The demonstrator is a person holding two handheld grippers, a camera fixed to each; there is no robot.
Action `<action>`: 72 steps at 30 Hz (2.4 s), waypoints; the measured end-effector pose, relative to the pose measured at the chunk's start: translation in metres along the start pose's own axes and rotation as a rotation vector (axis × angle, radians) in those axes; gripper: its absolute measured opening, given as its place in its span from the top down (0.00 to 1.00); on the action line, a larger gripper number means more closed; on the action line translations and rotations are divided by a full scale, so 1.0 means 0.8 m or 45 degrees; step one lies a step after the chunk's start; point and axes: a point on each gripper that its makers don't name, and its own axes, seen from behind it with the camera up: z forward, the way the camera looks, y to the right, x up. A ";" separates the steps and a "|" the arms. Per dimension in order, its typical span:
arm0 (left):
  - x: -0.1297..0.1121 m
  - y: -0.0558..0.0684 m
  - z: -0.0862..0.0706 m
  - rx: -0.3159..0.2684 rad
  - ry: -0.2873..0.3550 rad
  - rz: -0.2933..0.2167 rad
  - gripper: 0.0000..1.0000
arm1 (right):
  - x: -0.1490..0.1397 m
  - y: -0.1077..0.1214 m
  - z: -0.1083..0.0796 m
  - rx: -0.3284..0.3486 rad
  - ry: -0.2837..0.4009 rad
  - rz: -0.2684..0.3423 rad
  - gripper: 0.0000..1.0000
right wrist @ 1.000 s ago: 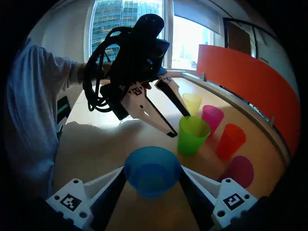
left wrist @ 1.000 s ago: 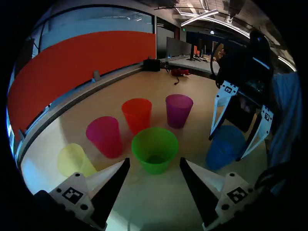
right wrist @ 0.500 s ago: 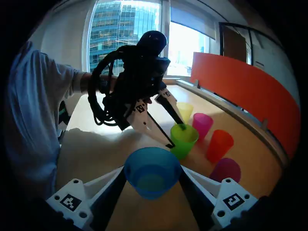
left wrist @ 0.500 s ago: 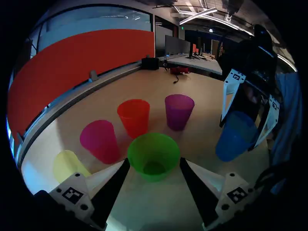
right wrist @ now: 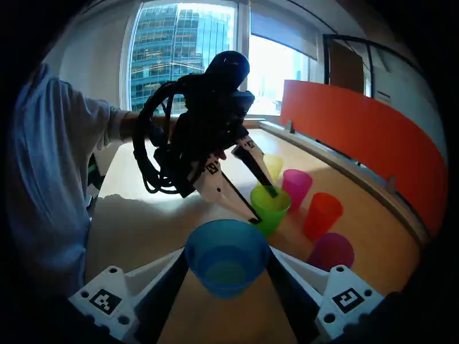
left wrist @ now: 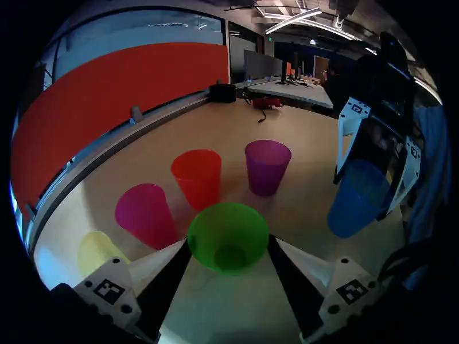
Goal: Pour water
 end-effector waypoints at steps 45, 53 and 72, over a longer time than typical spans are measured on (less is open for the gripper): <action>0.105 -0.026 -0.124 0.194 0.372 -0.070 0.13 | 0.101 0.021 -0.054 -0.177 0.281 0.108 0.08; 0.129 -0.030 -0.157 0.230 0.468 -0.084 0.13 | 0.118 0.027 -0.064 -0.212 0.327 0.115 0.08; 0.159 -0.022 -0.206 0.258 0.619 -0.090 0.13 | 0.142 0.035 -0.071 -0.271 0.388 0.093 0.08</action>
